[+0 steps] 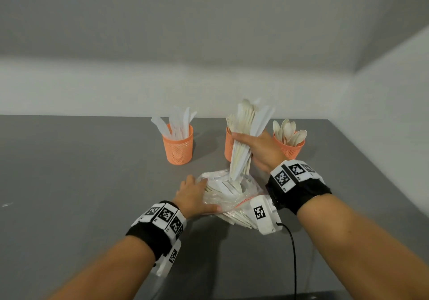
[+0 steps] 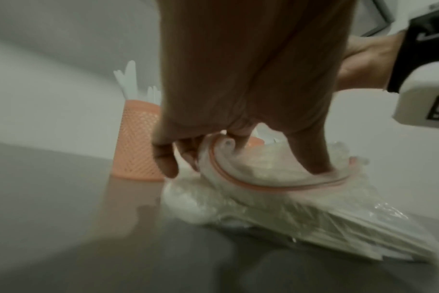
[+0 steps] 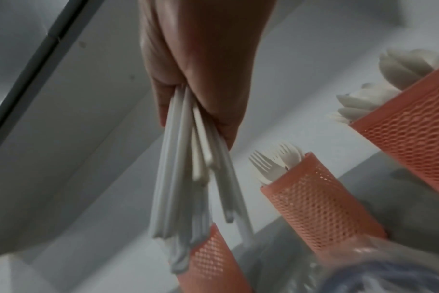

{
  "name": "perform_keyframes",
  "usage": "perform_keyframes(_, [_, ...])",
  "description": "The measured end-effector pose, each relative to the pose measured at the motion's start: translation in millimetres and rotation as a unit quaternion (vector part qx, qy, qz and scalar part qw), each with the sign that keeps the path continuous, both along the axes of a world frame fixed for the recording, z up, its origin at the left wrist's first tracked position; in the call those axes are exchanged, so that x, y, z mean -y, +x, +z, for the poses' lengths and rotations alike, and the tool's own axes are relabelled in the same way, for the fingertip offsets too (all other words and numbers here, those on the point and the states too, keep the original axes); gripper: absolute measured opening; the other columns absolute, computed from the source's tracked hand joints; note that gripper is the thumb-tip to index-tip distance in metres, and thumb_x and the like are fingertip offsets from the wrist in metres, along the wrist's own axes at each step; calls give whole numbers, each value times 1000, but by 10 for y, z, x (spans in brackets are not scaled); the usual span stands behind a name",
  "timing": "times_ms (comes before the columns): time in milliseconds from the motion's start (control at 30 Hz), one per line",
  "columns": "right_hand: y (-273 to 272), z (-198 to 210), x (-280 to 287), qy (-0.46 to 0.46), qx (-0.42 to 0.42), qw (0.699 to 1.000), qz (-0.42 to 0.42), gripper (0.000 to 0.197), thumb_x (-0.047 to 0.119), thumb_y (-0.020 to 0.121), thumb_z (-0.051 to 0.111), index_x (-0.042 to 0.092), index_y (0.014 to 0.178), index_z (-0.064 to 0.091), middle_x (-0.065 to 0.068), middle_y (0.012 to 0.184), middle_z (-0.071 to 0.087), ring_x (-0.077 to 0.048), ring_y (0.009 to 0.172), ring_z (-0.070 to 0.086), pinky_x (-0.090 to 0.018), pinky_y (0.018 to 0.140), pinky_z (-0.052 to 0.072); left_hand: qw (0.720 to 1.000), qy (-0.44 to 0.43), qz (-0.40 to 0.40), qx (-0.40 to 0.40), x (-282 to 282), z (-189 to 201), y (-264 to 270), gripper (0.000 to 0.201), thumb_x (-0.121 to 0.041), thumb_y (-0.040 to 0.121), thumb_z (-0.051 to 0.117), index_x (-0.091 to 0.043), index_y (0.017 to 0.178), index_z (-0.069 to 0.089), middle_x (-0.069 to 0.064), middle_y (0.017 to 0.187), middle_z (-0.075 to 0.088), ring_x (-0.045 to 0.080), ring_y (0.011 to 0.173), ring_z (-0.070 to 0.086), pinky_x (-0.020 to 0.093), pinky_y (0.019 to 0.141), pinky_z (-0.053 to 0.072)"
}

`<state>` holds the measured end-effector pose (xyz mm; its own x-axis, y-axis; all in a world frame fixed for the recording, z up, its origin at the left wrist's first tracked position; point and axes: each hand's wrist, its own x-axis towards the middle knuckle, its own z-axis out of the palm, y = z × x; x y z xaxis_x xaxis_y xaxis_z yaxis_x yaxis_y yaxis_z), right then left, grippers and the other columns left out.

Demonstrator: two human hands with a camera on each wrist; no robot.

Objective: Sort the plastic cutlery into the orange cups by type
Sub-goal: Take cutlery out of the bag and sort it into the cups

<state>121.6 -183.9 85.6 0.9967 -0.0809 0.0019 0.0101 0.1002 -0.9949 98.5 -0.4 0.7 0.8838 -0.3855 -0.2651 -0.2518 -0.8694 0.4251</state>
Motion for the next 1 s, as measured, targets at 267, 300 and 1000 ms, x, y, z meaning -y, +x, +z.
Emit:
perform_keyframes(267, [4, 140, -5, 11, -17, 998, 66, 20, 3, 85, 62, 3, 105, 60, -8, 85, 65, -23, 85, 64, -36, 72, 54, 981, -196, 9, -3, 120, 702, 112, 91, -57, 73, 65, -23, 147, 24, 8, 152, 26, 22, 138, 32, 36, 111, 30])
perform_keyframes(300, [-7, 134, -51, 10, -17, 997, 79, 13, 1, 85, 62, 5, 98, 61, -6, 78, 67, -21, 80, 67, -33, 69, 56, 959, -280, -1, -46, 167, 776, 126, 84, -49, 79, 65, -20, 146, 25, 6, 147, 37, 18, 131, 42, 30, 105, 37])
perform_keyframes(1000, [4, 97, -423, -26, -33, 993, 107, 24, 17, 95, 50, -2, 91, 64, -14, 85, 65, -21, 79, 63, -28, 74, 54, 752, -611, 91, -228, -26, 744, 316, 23, -15, 90, 54, -7, 109, 63, 7, 86, 70, 17, 78, 68, 31, 73, 55])
